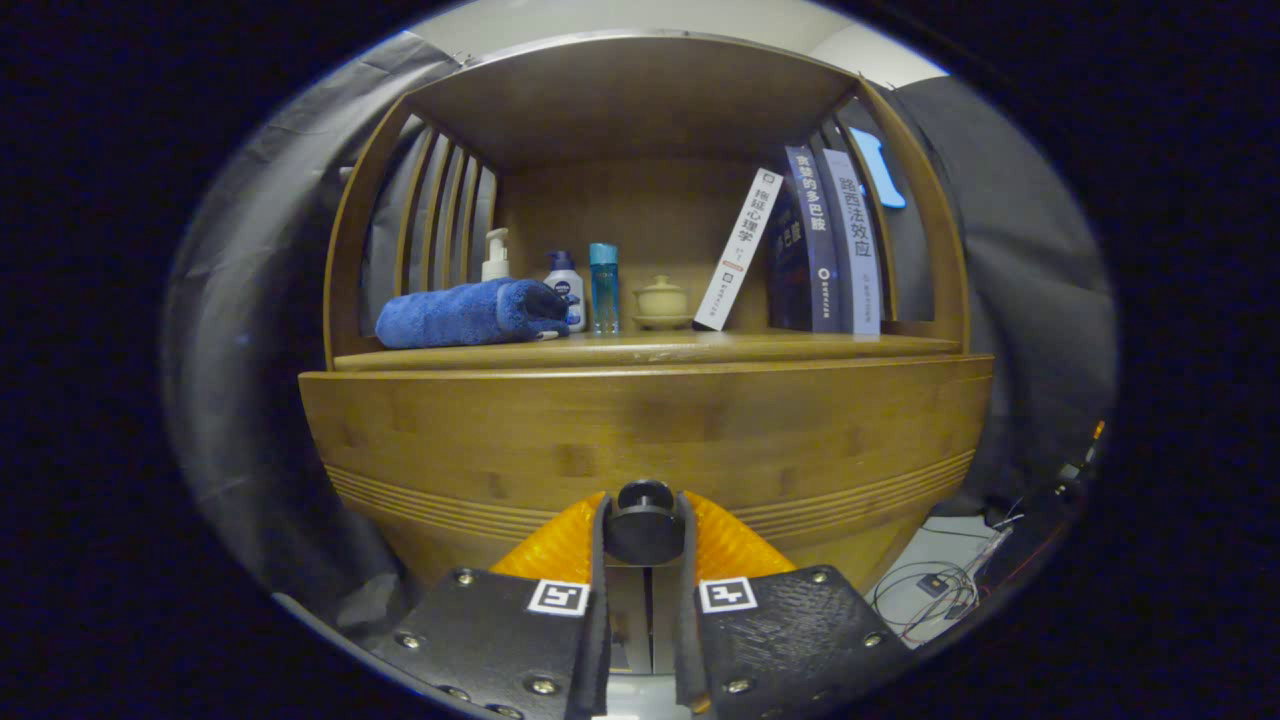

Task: Pull open the drawer, take out the items inside it, and place them on the countertop above the cabinet.

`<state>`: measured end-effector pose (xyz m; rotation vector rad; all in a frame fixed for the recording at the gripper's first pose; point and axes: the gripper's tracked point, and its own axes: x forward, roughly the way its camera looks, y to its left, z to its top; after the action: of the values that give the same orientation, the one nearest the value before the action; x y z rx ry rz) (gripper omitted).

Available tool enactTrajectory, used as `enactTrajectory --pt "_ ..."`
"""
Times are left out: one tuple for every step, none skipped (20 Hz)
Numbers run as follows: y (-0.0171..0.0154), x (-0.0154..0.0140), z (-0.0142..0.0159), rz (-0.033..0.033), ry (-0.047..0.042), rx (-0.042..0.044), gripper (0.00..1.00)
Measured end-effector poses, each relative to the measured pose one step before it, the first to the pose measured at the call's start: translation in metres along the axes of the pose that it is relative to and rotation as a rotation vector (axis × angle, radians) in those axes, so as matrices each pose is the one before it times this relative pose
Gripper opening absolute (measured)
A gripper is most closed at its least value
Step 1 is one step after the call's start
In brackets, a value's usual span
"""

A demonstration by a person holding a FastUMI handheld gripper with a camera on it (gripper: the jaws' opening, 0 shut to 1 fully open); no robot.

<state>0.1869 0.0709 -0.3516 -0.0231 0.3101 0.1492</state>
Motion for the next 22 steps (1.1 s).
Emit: enactTrajectory --pt "-0.00027 -0.01094 -0.00074 -0.00392 -0.0025 0.00788 0.26" --pt "-0.0004 -0.01129 -0.0006 -0.00397 -0.00335 0.00358 0.26" --pt "-0.00005 -0.01097 -0.0006 -0.00206 -0.00092 -0.00615 0.26" --pt "-0.00014 -0.01176 -0.00185 -0.00132 -0.00178 -0.00687 0.26" --pt "-0.00035 -0.01181 -0.00168 -0.00344 0.00257 -0.00009 0.26" --pt "-0.00006 -0.01001 -0.00129 -0.00065 -0.00022 0.00962 0.26" --pt "-0.00015 -0.011 -0.00149 0.00039 0.00289 0.00599 0.26" --pt "-0.00122 -0.00911 -0.00243 -0.0012 0.00692 0.00217 0.26" --pt "-0.00028 -0.00993 -0.00402 0.00015 0.01017 -0.00302 0.26" --pt "-0.00088 -0.00978 -0.00524 -0.00114 0.01402 -0.00317 0.26" --pt "0.0 -0.00995 -0.00094 0.0027 -0.00236 0.00338 0.26" --pt "0.00035 -0.00895 -0.00308 -0.00003 0.00567 0.00167 0.26" --pt "-0.0017 -0.00816 -0.00266 -0.0009 0.00472 0.00628 0.25" --pt "0.00183 -0.00641 -0.00067 0.0065 0.00088 0.01187 0.26" --pt "0.00133 -0.00355 -0.00299 0.00724 0.01066 0.00546 0.26" --pt "0.00026 -0.00257 -0.00087 0.00633 0.00916 0.00064 0.26" --pt "-0.00086 -0.00376 -0.002 -0.00346 0.01198 -0.00193 0.26" --pt "-0.00028 -0.00302 -0.00068 0.00393 0.00247 0.00075 0.26" --pt "0.00212 -0.00081 0.00116 0.00849 -0.00249 -0.00227 0.26" --pt "-0.00009 0.001 -0.00273 0.00153 0.01457 -0.00688 0.26" --pt "-0.00045 0.00058 -0.00123 0.0046 0.02396 0.00052 0.26" --pt "0.00121 -0.00356 -0.0005 0.00636 0.02641 0.0123 0.38"
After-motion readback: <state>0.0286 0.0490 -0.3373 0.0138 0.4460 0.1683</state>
